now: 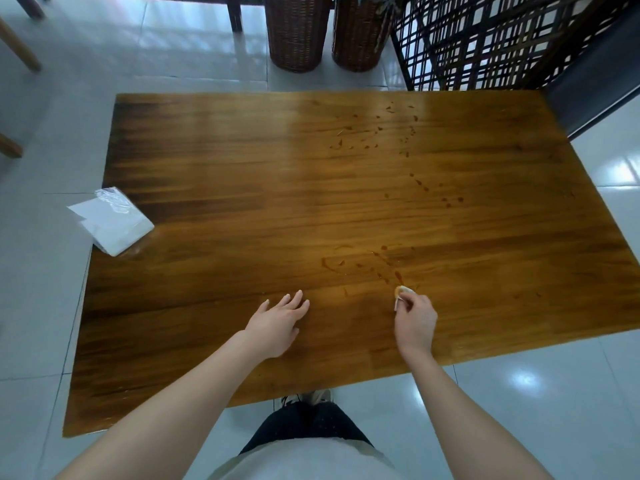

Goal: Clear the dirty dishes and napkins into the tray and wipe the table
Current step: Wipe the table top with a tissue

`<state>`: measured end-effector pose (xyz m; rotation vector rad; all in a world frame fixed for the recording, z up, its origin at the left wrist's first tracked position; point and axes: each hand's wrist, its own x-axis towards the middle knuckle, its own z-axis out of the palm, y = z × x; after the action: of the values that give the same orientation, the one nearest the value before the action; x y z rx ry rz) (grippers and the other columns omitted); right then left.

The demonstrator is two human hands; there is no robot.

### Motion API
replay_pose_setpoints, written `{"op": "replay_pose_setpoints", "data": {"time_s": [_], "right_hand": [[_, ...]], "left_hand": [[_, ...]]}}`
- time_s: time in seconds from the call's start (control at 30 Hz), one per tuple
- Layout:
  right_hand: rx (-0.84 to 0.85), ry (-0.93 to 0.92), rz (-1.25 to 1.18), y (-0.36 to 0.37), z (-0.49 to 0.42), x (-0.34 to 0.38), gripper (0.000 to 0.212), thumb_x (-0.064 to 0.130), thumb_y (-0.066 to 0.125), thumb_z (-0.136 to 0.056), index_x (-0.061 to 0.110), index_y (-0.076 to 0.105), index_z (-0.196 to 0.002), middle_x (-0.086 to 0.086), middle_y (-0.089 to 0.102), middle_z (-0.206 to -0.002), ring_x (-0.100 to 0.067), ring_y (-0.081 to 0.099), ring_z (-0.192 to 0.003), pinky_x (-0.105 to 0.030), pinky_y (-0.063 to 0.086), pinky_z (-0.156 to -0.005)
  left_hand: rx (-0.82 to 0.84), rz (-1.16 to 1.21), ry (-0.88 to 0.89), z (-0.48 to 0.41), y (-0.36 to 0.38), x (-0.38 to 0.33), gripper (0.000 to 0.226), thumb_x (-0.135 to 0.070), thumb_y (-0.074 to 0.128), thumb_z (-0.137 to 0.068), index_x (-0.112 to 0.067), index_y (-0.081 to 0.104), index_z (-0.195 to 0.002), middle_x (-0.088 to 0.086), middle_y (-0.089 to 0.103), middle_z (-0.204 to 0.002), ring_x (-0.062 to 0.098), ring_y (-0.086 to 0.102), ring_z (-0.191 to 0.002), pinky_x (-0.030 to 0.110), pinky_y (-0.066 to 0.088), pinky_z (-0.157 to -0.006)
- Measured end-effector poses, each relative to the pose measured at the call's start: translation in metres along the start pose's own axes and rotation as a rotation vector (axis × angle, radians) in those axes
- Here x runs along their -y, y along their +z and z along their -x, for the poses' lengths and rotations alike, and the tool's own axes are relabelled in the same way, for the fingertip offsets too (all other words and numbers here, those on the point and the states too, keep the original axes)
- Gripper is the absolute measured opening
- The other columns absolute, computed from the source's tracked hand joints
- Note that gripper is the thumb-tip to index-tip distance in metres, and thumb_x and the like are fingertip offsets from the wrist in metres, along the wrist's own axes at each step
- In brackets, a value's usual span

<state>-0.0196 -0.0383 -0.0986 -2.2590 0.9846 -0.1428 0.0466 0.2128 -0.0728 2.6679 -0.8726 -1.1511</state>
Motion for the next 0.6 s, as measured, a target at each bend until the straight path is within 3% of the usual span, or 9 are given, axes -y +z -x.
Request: {"op": "replay_pose_setpoints", "data": {"time_s": [0.1,0.2,0.3,0.4,0.5,0.6], "right_hand": [[-0.024,0.018,0.023,0.001,-0.001,0.000,0.020,0.007,0.055,-0.094,0.002,0.068,-0.109,-0.009,0.062,-0.105,-0.011,0.049,-0.090,-0.020,0.043,-0.074],[0.020,-0.009,-0.013,0.014,0.013,0.015,0.019,0.009,0.053,-0.095,0.004,0.068,-0.106,-0.005,0.060,-0.102,-0.014,0.054,-0.087,-0.015,0.042,-0.067],[0.122,-0.130,-0.013,0.032,0.033,0.034,0.021,0.010,0.053,-0.096,0.004,0.067,-0.110,-0.004,0.060,-0.103,-0.015,0.056,-0.092,-0.024,0.049,-0.079],[0.235,-0.288,0.007,0.049,0.052,0.050,0.021,0.010,0.052,-0.096,0.006,0.066,-0.111,-0.003,0.061,-0.108,-0.010,0.054,-0.095,-0.018,0.046,-0.084],[0.322,-0.429,0.046,0.056,0.060,0.055,0.023,0.009,0.052,-0.096,0.006,0.066,-0.114,-0.003,0.062,-0.110,-0.012,0.057,-0.101,-0.021,0.049,-0.088],[0.314,-0.413,0.049,0.049,0.047,0.050,0.021,0.009,0.052,-0.096,0.006,0.067,-0.110,-0.003,0.061,-0.106,-0.012,0.056,-0.098,-0.022,0.048,-0.085]], "left_hand": [[0.008,0.014,0.024,0.002,-0.001,0.004,0.064,-0.016,0.040,-0.102,-0.028,0.005,-0.155,-0.005,-0.004,-0.162,0.018,0.001,-0.149,0.044,0.008,-0.119],[-0.001,0.016,0.034,0.003,0.000,0.005,0.065,-0.014,0.040,-0.102,-0.028,0.005,-0.155,-0.005,-0.004,-0.162,0.017,0.001,-0.149,0.044,0.010,-0.119],[0.003,0.028,0.033,0.003,-0.001,0.004,0.064,-0.014,0.039,-0.102,-0.028,0.005,-0.155,-0.005,-0.004,-0.162,0.017,0.002,-0.149,0.043,0.010,-0.119],[0.011,0.031,0.024,0.001,-0.003,0.004,0.063,-0.015,0.039,-0.102,-0.029,0.007,-0.154,-0.006,-0.003,-0.162,0.017,0.003,-0.149,0.043,0.011,-0.119],[0.033,0.011,0.014,-0.001,-0.006,0.003,0.062,-0.016,0.038,-0.102,-0.029,0.008,-0.154,-0.006,-0.001,-0.162,0.017,0.005,-0.149,0.043,0.011,-0.119],[0.062,-0.018,0.000,-0.003,-0.010,0.001,0.061,-0.016,0.037,-0.102,-0.028,0.008,-0.154,-0.004,-0.001,-0.162,0.018,0.006,-0.149,0.045,0.012,-0.119]]}}
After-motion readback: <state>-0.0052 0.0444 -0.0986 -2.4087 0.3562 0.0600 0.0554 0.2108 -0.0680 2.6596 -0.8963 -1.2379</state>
